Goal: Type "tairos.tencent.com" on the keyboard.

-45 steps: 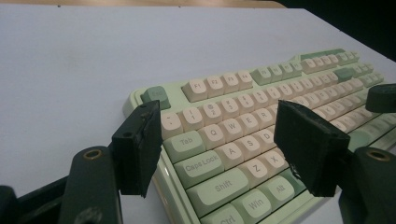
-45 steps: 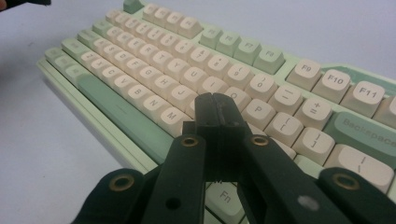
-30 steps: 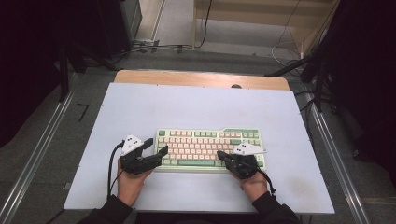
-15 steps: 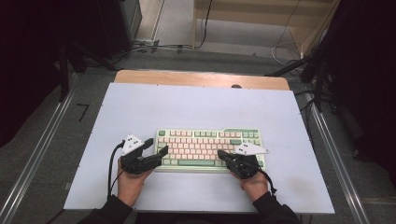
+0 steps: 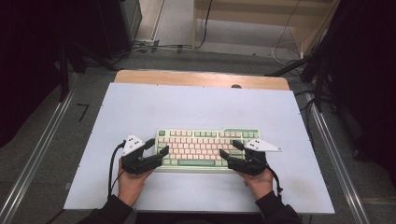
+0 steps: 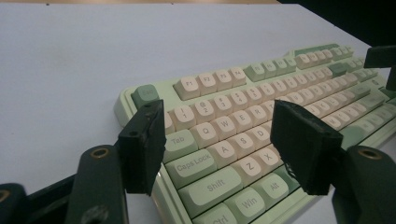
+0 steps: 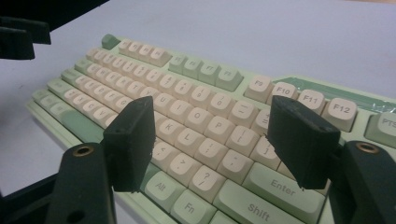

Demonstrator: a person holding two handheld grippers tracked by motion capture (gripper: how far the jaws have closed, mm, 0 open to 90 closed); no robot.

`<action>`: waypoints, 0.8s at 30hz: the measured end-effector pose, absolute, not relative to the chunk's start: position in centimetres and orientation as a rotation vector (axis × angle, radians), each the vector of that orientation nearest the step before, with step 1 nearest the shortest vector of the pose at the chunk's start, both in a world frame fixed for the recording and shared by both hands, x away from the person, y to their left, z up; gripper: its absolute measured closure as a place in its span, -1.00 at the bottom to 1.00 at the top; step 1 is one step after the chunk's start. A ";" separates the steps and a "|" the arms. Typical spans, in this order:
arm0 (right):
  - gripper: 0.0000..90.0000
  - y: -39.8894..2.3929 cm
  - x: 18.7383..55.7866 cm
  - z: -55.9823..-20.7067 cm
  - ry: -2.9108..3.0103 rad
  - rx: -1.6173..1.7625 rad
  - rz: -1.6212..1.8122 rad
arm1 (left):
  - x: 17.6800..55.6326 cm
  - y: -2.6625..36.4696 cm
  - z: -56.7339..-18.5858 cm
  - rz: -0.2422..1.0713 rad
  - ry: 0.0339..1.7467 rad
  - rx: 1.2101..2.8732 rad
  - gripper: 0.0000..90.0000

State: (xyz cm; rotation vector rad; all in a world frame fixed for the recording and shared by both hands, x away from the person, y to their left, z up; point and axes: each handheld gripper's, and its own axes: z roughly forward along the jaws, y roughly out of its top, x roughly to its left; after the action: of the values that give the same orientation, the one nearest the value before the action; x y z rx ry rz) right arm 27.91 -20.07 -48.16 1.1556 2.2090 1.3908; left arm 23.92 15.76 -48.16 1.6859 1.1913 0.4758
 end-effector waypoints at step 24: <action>-0.29 -20.8 28.0 -48.2 2.186 1.194 1.398 | 25.4 12.3 -47.9 0.358 1.003 1.792 1.00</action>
State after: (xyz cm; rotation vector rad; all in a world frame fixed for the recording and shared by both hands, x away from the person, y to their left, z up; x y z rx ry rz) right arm 27.98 -20.85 -48.19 1.1938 2.1857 1.3978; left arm 25.38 12.26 -47.85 1.7921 1.0030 0.3578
